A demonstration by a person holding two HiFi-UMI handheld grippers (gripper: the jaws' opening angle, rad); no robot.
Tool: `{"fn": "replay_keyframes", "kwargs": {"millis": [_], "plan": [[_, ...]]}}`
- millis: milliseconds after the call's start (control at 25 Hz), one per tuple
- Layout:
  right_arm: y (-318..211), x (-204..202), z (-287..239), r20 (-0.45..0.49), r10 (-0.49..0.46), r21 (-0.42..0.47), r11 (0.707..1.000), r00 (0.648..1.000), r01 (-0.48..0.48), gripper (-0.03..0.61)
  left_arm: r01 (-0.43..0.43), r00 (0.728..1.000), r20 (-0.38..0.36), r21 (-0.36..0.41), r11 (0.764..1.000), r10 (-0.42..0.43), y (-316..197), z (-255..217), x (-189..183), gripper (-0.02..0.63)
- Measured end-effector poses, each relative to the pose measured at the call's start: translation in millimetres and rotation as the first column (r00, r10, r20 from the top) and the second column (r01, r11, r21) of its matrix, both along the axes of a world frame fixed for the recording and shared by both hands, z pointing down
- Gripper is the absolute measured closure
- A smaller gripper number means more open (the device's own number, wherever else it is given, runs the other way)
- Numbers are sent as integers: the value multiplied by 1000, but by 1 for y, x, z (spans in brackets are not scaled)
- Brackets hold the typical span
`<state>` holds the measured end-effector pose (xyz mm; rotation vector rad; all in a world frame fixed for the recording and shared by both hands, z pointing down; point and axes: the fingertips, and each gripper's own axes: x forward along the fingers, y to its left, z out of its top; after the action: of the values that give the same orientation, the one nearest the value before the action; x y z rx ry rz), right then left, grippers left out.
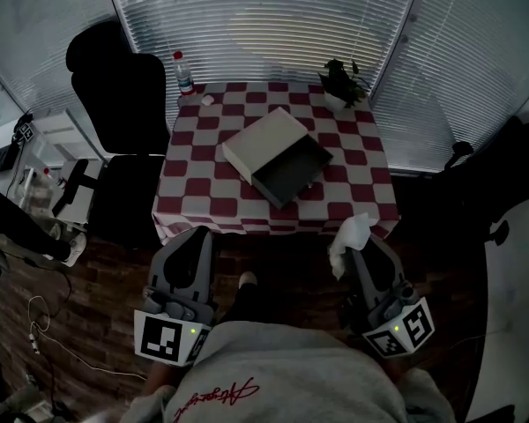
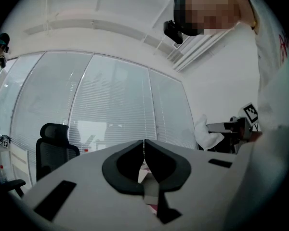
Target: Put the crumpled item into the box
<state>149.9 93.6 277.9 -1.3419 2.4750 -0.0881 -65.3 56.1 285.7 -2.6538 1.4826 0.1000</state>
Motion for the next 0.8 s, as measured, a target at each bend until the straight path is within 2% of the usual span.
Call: {"fn": "replay_keyframes", "kwargs": {"millis": [480, 800], "plan": [[-51, 0, -9, -3, 38, -9, 999, 999, -38, 500, -38, 999, -3, 1, 999, 38, -56, -13, -4, 594], [-90, -8, -13, 7, 63, 5, 998, 998, -63, 500, -64, 998, 25, 5, 998, 64, -101, -13, -7, 594]]}}
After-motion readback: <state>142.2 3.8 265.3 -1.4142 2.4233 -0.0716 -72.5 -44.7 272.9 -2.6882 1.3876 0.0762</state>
